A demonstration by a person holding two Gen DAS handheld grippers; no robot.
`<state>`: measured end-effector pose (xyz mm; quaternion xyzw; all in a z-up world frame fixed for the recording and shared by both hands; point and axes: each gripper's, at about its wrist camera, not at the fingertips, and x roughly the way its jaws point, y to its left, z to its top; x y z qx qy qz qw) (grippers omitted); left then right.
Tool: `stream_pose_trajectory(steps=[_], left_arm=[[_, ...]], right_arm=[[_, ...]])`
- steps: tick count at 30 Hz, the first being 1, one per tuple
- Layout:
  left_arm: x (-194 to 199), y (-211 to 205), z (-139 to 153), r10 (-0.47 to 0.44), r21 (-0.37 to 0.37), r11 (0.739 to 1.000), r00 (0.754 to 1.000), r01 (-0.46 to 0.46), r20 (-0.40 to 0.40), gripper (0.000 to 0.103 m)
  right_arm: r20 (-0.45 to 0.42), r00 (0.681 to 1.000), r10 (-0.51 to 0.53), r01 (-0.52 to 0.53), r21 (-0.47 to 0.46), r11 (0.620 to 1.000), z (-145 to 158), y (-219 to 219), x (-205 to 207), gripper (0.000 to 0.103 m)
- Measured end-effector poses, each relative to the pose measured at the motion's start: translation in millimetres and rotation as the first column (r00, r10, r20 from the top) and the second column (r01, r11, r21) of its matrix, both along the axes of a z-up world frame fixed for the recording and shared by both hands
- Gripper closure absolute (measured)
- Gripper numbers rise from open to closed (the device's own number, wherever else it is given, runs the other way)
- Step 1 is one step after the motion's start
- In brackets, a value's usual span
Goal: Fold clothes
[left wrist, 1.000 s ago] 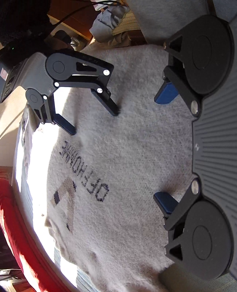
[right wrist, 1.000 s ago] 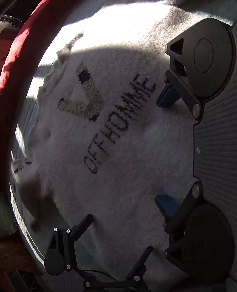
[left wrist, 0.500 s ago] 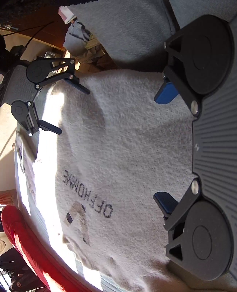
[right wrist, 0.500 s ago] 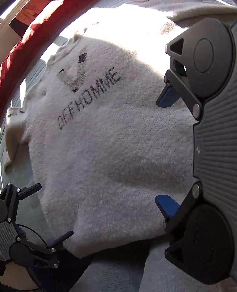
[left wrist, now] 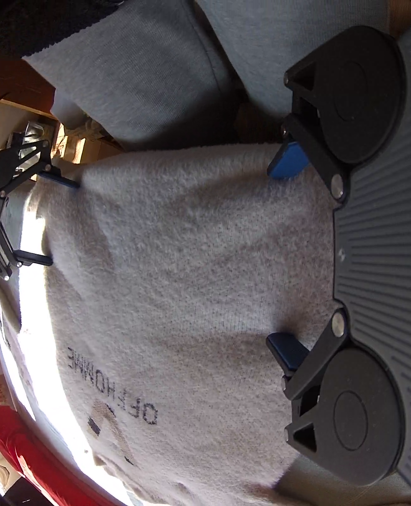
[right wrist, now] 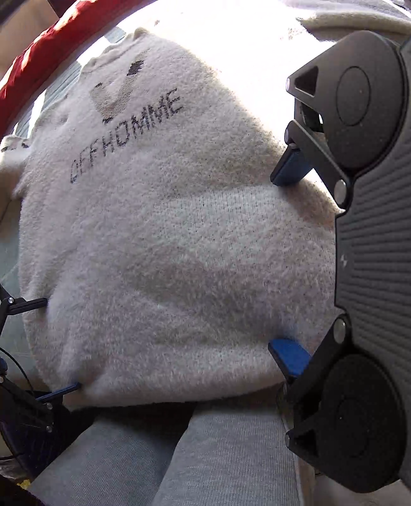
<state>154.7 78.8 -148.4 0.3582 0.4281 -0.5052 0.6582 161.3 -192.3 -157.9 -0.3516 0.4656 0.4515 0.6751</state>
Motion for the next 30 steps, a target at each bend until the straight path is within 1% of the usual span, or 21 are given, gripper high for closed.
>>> stream_pose_trajectory(steps=[1, 3, 4, 6, 8, 10, 11, 13, 15, 16, 18, 21, 24, 26, 30], left_arm=[[7.8, -0.2, 7.1, 0.027, -0.021, 0.999, 0.999, -0.027, 0.018, 0.001], [30.8, -5.5, 16.3, 0.096, -0.072, 0.993, 0.994, -0.093, 0.045, 0.001], [46.7, -9.7, 18.5, 0.142, -0.100, 0.986, 0.988, -0.136, 0.059, 0.001], [80.5, -18.2, 19.0, 0.239, -0.153, 0.963, 0.967, -0.224, 0.086, 0.001], [112.8, -24.9, 15.8, 0.327, -0.194, 0.933, 0.939, -0.303, 0.105, 0.001], [138.2, -24.6, 11.5, 0.398, -0.226, 0.902, 0.912, -0.369, 0.099, 0.001], [148.2, -23.3, 8.4, 0.430, -0.234, 0.886, 0.898, -0.400, 0.091, 0.001], [159.4, -17.9, -0.1, 0.472, -0.219, 0.866, 0.879, -0.450, 0.062, 0.001], [160.7, -10.2, -9.0, 0.491, -0.183, 0.859, 0.870, -0.478, 0.034, 0.001], [157.3, -4.4, -12.4, 0.509, -0.169, 0.850, 0.861, -0.500, 0.015, 0.001], [148.3, 9.0, -18.8, 0.554, -0.145, 0.821, 0.832, -0.552, -0.029, 0.001], [140.2, 23.3, -16.4, 0.624, -0.128, 0.767, 0.777, -0.629, -0.084, 0.001], [141.6, 26.8, -9.3, 0.659, -0.113, 0.736, 0.745, -0.667, -0.107, 0.002], [150.5, 28.5, -0.4, 0.685, -0.121, 0.705, 0.715, -0.699, -0.140, 0.003], [178.3, 37.8, 20.0, 0.741, -0.204, 0.625, 0.655, -0.754, -0.150, 0.003]], right_arm=[[-0.001, 1.000, -0.014, 0.014, -0.002, 1.000, 5.6, 2.4, 4.5, 0.000], [0.020, 0.997, -0.078, 0.077, 0.068, 0.995, 20.4, 11.3, 23.5, 0.000], [0.029, 0.993, -0.116, 0.112, 0.100, 0.989, 24.4, 18.1, 37.6, 0.000], [0.050, 0.981, -0.188, 0.178, 0.157, 0.971, 26.4, 30.0, 68.7, 0.000], [0.073, 0.964, -0.255, 0.237, 0.201, 0.951, 21.8, 38.7, 100.8, 0.000], [0.096, 0.948, -0.305, 0.281, 0.206, 0.937, 12.6, 41.8, 125.0, 0.000], [0.091, 0.943, -0.320, 0.298, 0.196, 0.934, 7.5, 40.1, 132.1, 0.000], [0.081, 0.933, -0.349, 0.332, 0.177, 0.927, -2.7, 36.7, 146.2, 0.000], [0.042, 0.925, -0.379, 0.368, 0.160, 0.916, -11.6, 31.1, 152.9, 0.000], [0.025, 0.916, -0.401, 0.392, 0.165, 0.905, -14.1, 26.2, 152.1, 0.000], [0.005, 0.897, -0.443, 0.435, 0.174, 0.883, -17.1, 19.5, 148.9, 0.000], [-0.014, 0.871, -0.491, 0.485, 0.174, 0.857, -19.5, 14.8, 144.9, 0.000], [-0.013, 0.858, -0.514, 0.510, 0.147, 0.847, -19.8, 20.7, 147.1, 0.000], [-0.020, 0.852, -0.523, 0.521, 0.126, 0.844, -19.1, 23.5, 149.5, 0.000], [-0.034, 0.855, -0.517, 0.518, 0.098, 0.850, -18.2, 25.1, 152.8, 0.000]])
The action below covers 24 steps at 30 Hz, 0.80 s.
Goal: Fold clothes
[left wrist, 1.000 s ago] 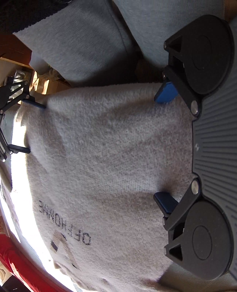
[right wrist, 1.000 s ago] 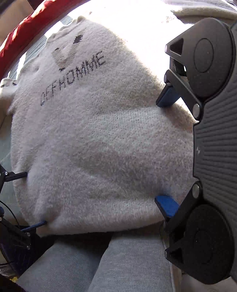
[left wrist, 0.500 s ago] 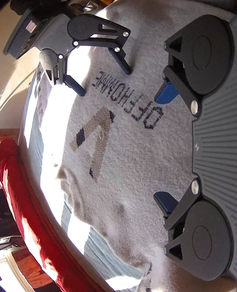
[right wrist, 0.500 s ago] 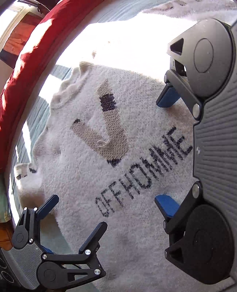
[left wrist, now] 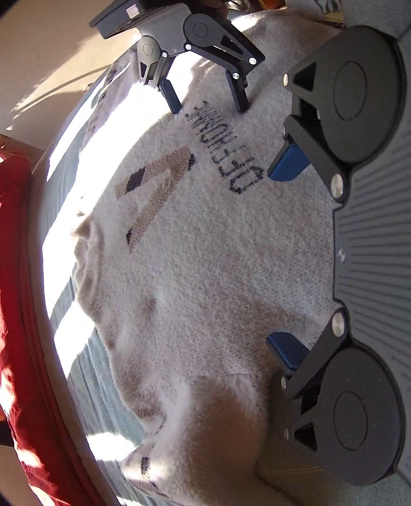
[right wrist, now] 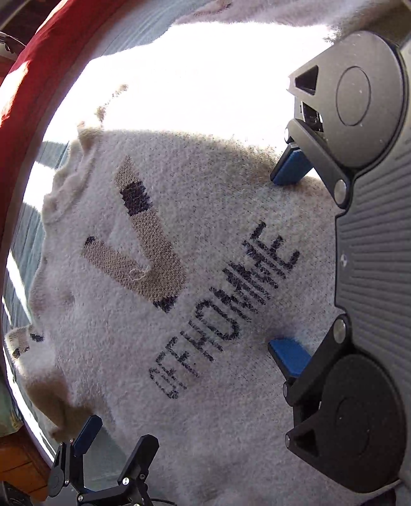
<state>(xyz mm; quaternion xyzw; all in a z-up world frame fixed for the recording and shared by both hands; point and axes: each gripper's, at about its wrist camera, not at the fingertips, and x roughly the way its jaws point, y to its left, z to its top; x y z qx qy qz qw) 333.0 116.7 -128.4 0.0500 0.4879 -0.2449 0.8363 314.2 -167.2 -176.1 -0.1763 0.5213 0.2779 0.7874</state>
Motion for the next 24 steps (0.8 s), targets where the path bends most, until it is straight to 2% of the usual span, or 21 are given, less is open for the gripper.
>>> stream_pose_trajectory(steps=[7, 10, 15, 16, 18, 21, 24], left_arm=[[60.3, 35.4, 15.9, 0.187, -0.122, 0.977, 0.980, -0.178, 0.067, 0.003], [78.7, 48.5, 18.6, 0.246, -0.151, 0.960, 0.967, -0.234, 0.069, 0.008], [80.0, 85.2, 35.3, 0.372, -0.185, 0.918, 0.924, -0.351, 0.088, 0.011], [78.8, 98.5, 37.2, 0.406, -0.185, 0.903, 0.910, -0.388, 0.076, 0.013], [76.4, 125.1, 40.9, 0.474, -0.183, 0.870, 0.879, -0.458, 0.054, 0.028], [70.3, 165.7, 42.2, 0.583, -0.172, 0.802, 0.812, -0.572, 0.019, 0.034], [58.9, 210.4, 32.5, 0.720, -0.167, 0.678, 0.692, -0.716, -0.044, 0.034]], right_arm=[[-0.005, 1.000, 0.002, -0.002, -0.005, 1.000, -2.6, 1.3, 1.2, 0.000], [-0.001, 1.000, -0.007, 0.007, -0.009, 1.000, -3.3, 2.3, 0.2, 0.000], [-0.004, 1.000, -0.010, 0.009, -0.011, 1.000, -3.2, 3.7, 2.6, 0.000], [-0.006, 1.000, -0.009, 0.009, -0.011, 1.000, -3.2, 4.3, 3.7, 0.000], [-0.014, 1.000, -0.009, 0.009, -0.015, 1.000, -3.4, 5.0, 5.7, 0.000], [-0.028, 1.000, -0.006, 0.006, -0.019, 1.000, -4.1, 6.5, 8.7, 0.000], [-0.034, 0.999, -0.001, 0.001, -0.021, 1.000, -4.4, 6.8, 9.7, 0.000]])
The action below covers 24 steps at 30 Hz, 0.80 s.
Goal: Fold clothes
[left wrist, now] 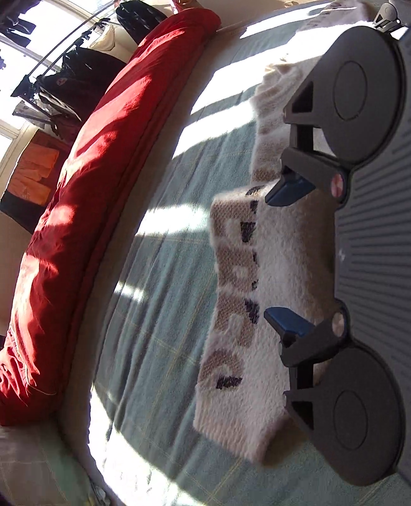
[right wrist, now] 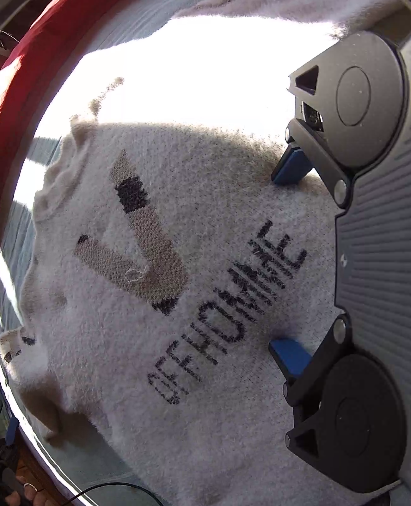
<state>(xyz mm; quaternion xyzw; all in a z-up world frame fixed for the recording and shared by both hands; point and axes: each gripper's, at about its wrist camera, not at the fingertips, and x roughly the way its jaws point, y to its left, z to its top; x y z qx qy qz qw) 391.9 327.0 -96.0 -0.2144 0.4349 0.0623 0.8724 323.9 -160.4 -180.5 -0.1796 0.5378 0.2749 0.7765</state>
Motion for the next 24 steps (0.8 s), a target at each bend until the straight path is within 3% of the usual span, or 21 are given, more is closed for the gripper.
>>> stream_pose_trajectory(steps=[3, 6, 8, 10, 13, 14, 18, 19, 21, 22, 24], left_arm=[[-18.6, 42.3, -23.1, 0.205, -0.103, 0.973, 0.978, -0.207, -0.029, 0.034], [-35.2, 75.9, -51.6, 0.383, -0.219, 0.896, 0.922, -0.387, -0.066, 0.034], [-40.2, 92.1, -69.1, 0.443, -0.291, 0.846, 0.893, -0.447, -0.083, 0.034], [-36.9, 103.4, -80.0, 0.466, -0.330, 0.822, 0.881, -0.463, -0.076, 0.034], [-22.4, 113.8, -85.8, 0.462, -0.365, 0.818, 0.886, -0.444, -0.043, 0.033], [-15.6, 116.6, -88.0, 0.450, -0.378, 0.820, 0.892, -0.430, -0.039, 0.029], [1.3, 113.0, -84.5, 0.405, -0.312, 0.864, 0.914, -0.396, -0.040, 0.029], [3.0, 110.8, -81.1, 0.393, -0.286, 0.876, 0.918, -0.389, -0.044, 0.035], [6.5, 106.2, -74.4, 0.371, -0.234, 0.898, 0.927, -0.372, -0.053, 0.084], [6.5, 104.1, -69.8, 0.368, -0.200, 0.906, 0.928, -0.372, -0.055, 0.091], [5.4, 98.2, -55.4, 0.356, -0.089, 0.930, 0.934, -0.358, -0.038, 0.093]], right_arm=[[-0.009, 1.000, 0.005, -0.005, -0.006, 1.000, 0.2, 0.9, 1.2, 0.000], [-0.020, 1.000, 0.007, -0.007, -0.013, 1.000, 0.4, 2.0, 2.4, 0.000], [-0.024, 1.000, 0.008, -0.008, -0.016, 1.000, 0.6, 2.2, 2.7, 0.000], [-0.030, 1.000, 0.008, -0.009, -0.019, 1.000, 0.8, 2.6, 3.1, 0.000], [-0.045, 0.999, 0.009, -0.010, -0.026, 1.000, 1.3, 3.5, 4.7, 0.000], [-0.049, 0.999, 0.008, -0.010, -0.029, 1.000, 1.4, 4.0, 5.0, 0.000], [-0.062, 0.998, 0.007, -0.010, -0.045, 0.999, 2.2, 6.3, 5.4, 0.000], [-0.068, 0.998, 0.007, -0.010, -0.050, 0.999, 2.6, 6.9, 6.0, 0.000], [-0.077, 0.997, 0.006, -0.011, -0.057, 0.998, 3.0, 7.8, 6.5, 0.000], [-0.080, 0.997, 0.006, -0.011, -0.060, 0.998, 3.2, 8.3, 6.6, 0.000], [-0.083, 0.997, 0.006, -0.012, -0.063, 0.998, 3.7, 8.5, 6.0, 0.000]])
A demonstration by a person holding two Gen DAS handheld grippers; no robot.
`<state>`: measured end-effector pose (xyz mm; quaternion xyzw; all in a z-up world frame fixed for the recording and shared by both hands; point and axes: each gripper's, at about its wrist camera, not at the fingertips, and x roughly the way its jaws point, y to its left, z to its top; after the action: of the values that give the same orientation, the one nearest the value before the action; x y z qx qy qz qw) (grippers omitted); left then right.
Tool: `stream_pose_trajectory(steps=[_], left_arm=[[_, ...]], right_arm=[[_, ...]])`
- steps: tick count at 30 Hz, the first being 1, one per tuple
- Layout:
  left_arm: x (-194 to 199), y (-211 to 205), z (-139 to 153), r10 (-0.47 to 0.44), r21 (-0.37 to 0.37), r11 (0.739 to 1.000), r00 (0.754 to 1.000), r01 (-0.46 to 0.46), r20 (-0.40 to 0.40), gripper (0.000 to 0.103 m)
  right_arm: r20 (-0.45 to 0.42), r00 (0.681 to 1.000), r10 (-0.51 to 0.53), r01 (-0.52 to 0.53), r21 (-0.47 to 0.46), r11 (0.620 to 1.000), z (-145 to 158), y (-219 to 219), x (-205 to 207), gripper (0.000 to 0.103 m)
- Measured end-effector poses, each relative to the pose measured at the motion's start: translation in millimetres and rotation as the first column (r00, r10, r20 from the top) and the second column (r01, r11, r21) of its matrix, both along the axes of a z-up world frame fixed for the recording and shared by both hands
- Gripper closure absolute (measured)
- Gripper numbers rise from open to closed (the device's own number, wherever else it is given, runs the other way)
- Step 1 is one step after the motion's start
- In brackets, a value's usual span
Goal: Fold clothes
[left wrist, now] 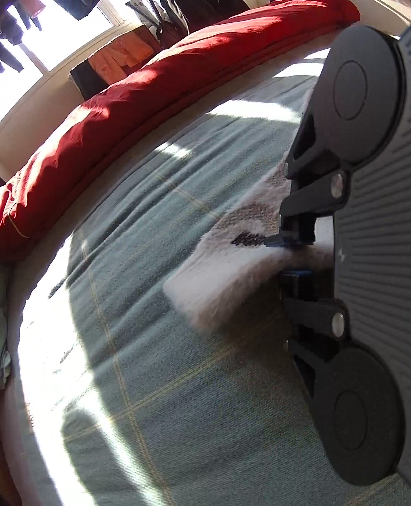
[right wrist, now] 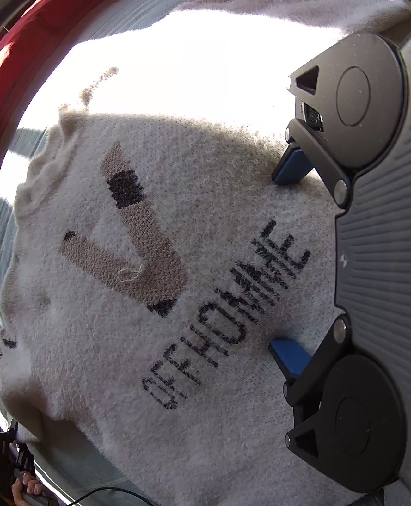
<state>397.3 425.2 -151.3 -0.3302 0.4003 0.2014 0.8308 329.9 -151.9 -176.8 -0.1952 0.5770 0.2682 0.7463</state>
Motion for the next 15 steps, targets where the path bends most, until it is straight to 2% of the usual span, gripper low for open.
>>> stream_pose_trajectory(steps=[3, 6, 9, 12, 14, 15], left_arm=[[-1.4, -6.8, 26.6, -0.039, 0.131, 0.991, 0.999, 0.037, 0.018, 0.095], [-4.1, -8.0, 50.9, -0.054, 0.196, 0.980, 0.997, 0.042, 0.054, 0.095], [-4.9, -9.2, 65.0, -0.070, 0.286, 0.957, 0.997, 0.055, 0.042, 0.095], [-7.2, 1.0, 62.3, -0.028, 0.317, 0.948, 1.000, 0.027, -0.003, 0.095], [-12.3, 10.3, 56.4, 0.017, 0.316, 0.949, 0.999, -0.004, -0.039, 0.095], [-12.8, 7.6, 57.2, 0.005, 0.307, 0.952, 0.999, 0.007, -0.039, 0.095]], right_arm=[[0.001, 1.000, 0.000, 0.000, 0.000, 1.000, 0.7, -0.6, -2.0, 0.000], [0.003, 1.000, 0.000, 0.000, 0.000, 1.000, 1.2, -1.2, -4.2, 0.000], [0.003, 1.000, 0.000, 0.000, 0.001, 1.000, 2.0, -2.0, -6.2, 0.000], [0.002, 1.000, 0.000, 0.000, -0.001, 1.000, 2.9, -2.3, -8.3, 0.000], [0.003, 1.000, 0.000, 0.000, 0.001, 1.000, 3.6, -3.1, -9.9, 0.000], [0.003, 1.000, 0.000, 0.000, 0.001, 1.000, 3.9, -3.4, -10.7, 0.000]])
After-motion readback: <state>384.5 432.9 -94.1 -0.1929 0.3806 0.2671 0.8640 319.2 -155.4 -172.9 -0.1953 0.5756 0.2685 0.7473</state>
